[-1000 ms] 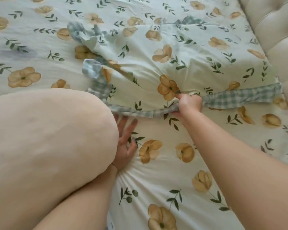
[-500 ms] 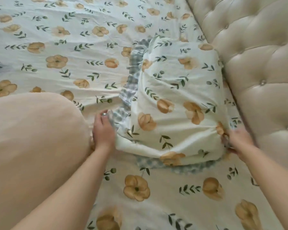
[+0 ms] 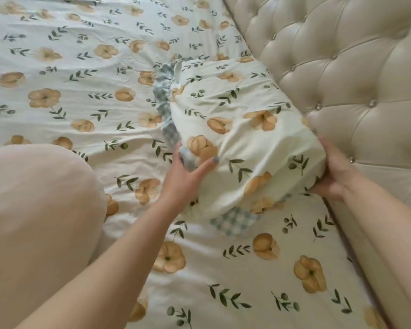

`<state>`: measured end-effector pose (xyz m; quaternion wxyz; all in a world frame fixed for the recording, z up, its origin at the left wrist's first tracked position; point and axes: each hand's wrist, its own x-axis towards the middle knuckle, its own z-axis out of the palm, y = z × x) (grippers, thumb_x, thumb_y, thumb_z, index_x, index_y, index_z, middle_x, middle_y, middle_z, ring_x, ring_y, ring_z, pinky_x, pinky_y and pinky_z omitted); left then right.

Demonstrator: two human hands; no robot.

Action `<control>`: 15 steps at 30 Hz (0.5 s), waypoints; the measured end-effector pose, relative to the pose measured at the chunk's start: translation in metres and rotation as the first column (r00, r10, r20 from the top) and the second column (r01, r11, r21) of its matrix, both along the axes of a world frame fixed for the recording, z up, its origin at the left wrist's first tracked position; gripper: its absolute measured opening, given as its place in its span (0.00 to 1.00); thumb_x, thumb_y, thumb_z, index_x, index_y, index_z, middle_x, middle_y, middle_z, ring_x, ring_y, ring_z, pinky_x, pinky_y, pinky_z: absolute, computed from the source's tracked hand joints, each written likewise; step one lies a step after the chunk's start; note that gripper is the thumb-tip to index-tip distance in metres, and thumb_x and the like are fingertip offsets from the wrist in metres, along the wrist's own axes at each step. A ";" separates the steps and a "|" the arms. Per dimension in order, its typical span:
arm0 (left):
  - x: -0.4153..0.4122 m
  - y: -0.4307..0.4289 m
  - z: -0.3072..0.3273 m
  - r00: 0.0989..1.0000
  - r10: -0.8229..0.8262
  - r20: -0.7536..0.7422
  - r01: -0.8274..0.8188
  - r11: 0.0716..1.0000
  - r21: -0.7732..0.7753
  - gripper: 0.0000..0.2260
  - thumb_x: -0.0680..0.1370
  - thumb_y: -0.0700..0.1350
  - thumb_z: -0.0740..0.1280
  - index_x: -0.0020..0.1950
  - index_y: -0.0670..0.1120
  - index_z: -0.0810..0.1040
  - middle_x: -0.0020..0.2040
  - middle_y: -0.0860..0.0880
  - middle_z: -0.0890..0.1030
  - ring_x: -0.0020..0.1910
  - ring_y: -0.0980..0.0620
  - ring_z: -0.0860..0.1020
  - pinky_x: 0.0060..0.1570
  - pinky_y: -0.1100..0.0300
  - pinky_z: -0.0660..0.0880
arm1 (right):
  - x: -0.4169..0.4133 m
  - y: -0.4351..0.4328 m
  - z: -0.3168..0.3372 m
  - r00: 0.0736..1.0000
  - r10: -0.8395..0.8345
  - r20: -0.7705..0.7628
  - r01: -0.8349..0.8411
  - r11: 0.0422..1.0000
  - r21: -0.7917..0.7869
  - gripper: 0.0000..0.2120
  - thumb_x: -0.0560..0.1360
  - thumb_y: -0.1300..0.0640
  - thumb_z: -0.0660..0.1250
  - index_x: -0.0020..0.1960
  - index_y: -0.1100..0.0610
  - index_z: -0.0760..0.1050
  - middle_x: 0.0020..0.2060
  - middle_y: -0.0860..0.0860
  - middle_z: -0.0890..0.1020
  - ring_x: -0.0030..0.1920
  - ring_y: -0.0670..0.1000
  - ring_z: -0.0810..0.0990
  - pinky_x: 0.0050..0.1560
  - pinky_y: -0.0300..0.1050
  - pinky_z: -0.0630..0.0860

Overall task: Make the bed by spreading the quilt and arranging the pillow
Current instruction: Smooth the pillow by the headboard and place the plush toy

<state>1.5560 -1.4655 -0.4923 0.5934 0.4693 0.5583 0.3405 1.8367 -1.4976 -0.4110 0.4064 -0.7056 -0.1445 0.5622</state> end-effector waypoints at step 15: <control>0.084 -0.076 -0.030 0.999 0.008 -0.034 -0.018 0.957 -0.291 0.52 0.67 0.47 0.79 0.78 0.60 0.44 0.74 0.51 0.63 0.67 0.50 0.69 0.64 0.55 0.67 | 0.079 -0.044 -0.107 0.951 0.173 0.257 -0.127 0.974 -0.187 0.65 0.48 0.29 0.78 0.76 0.49 0.54 0.69 0.49 0.70 0.67 0.57 0.72 0.66 0.61 0.71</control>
